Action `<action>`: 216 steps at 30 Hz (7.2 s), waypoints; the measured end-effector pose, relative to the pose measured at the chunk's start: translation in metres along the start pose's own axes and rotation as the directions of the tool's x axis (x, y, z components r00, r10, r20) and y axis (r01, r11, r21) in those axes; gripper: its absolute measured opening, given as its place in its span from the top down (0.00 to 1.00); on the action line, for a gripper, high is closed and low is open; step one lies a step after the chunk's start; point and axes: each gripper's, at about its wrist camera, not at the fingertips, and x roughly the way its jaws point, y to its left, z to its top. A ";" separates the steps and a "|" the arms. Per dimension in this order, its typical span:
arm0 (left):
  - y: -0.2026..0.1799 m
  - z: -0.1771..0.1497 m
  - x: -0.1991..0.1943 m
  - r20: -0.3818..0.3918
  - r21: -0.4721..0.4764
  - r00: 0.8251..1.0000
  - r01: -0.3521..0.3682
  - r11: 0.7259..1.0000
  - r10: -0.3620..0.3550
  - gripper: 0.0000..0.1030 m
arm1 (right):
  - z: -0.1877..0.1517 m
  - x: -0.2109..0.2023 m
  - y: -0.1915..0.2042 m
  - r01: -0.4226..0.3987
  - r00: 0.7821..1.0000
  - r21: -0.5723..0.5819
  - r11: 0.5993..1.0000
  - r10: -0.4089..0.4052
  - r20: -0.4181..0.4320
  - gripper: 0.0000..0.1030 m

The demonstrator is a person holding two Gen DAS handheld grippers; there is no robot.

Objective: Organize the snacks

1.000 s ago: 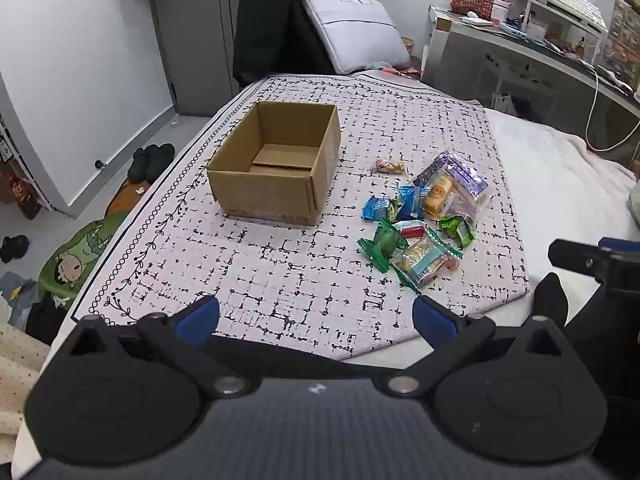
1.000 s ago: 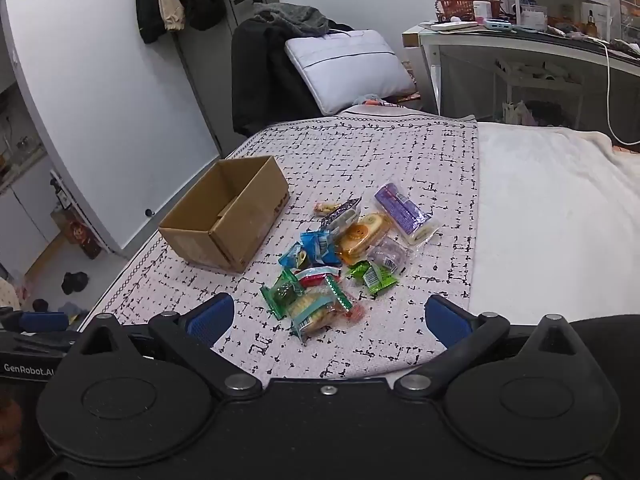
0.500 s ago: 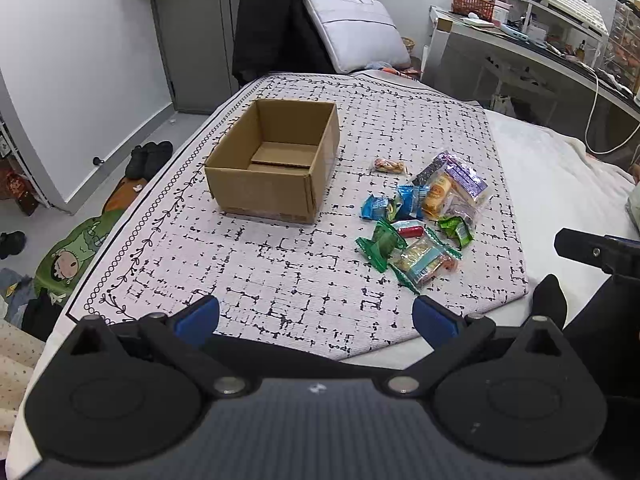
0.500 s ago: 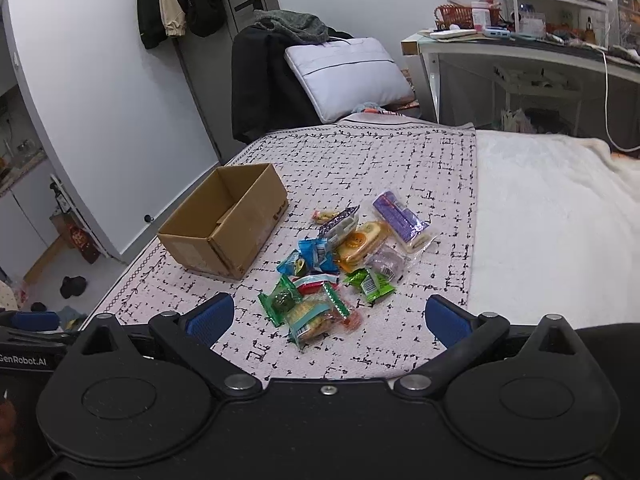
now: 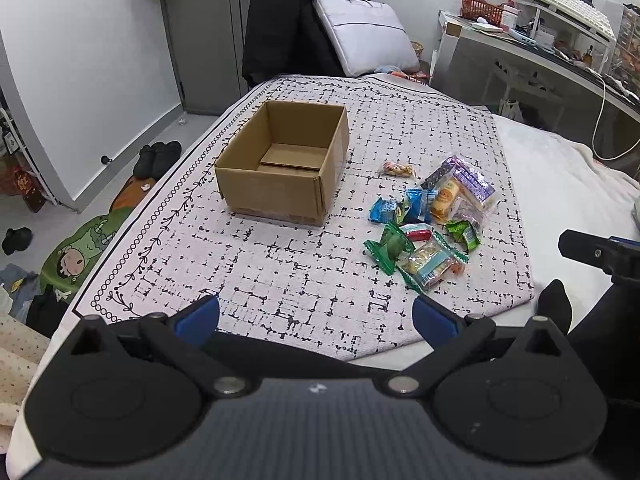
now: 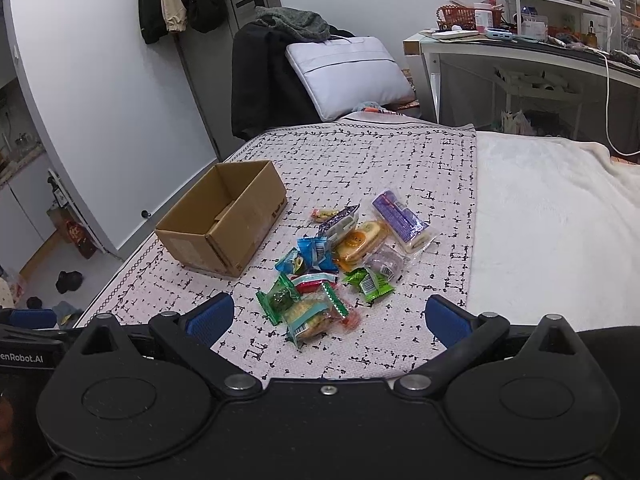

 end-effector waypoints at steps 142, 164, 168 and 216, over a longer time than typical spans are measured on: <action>-0.034 0.055 0.219 -0.188 -0.187 0.972 0.104 0.977 -0.140 0.71 | 0.018 0.252 -0.056 0.171 0.842 0.378 0.910 0.064 -0.536 0.51; -0.017 0.056 0.194 -0.158 -0.196 0.983 0.061 0.979 -0.093 0.71 | 0.036 0.228 -0.027 -0.006 0.895 0.317 0.948 0.146 -0.421 0.74; -0.015 0.058 0.185 -0.143 -0.196 0.986 0.052 0.979 -0.081 0.71 | 0.045 0.218 -0.031 -0.059 0.910 0.359 0.932 0.198 -0.364 0.74; 0.066 0.137 0.178 0.004 -0.255 1.000 -0.026 0.966 0.028 0.71 | 0.112 0.267 0.049 -0.391 0.869 0.403 0.828 0.476 -0.133 0.75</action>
